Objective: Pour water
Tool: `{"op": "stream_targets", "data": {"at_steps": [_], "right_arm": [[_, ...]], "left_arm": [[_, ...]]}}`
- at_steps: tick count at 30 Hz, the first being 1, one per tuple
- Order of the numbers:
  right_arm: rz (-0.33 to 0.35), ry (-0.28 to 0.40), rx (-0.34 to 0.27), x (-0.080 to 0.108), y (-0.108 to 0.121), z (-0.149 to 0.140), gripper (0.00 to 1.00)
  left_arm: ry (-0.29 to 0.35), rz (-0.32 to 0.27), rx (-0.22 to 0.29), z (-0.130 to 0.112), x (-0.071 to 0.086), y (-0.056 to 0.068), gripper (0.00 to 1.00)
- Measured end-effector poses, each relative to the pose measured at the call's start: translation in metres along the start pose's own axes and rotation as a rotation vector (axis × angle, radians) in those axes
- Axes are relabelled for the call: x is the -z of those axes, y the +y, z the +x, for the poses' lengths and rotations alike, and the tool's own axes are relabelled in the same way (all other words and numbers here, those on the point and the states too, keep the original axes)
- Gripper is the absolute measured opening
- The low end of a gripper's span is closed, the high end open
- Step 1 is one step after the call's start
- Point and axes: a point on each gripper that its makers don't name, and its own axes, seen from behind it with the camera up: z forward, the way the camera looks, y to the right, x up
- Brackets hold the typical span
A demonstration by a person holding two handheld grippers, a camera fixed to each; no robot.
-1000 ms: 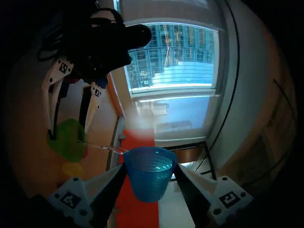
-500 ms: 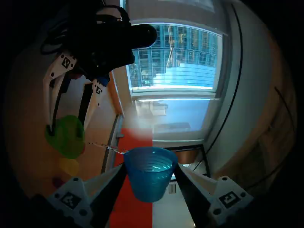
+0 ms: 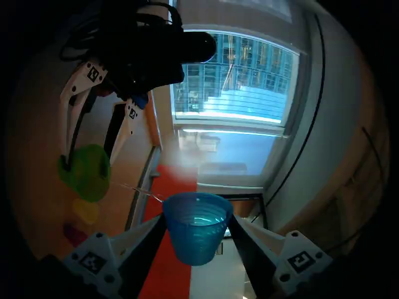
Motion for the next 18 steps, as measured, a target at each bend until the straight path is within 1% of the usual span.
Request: {"op": "stream_targets", "data": {"at_steps": [11,18], "right_arm": [[-0.002,-0.004,0.062,-0.0020,-0.0003,0.0034,0.89],[-0.002,-0.001,0.078,-0.0014,-0.0012,0.0069,0.89]], "left_arm": [[0.000,0.001,0.001,-0.0002,-0.0004,-0.0007,0.86],[0.001,0.001,0.000,0.0005,-0.0006,-0.0006,0.86]]}}
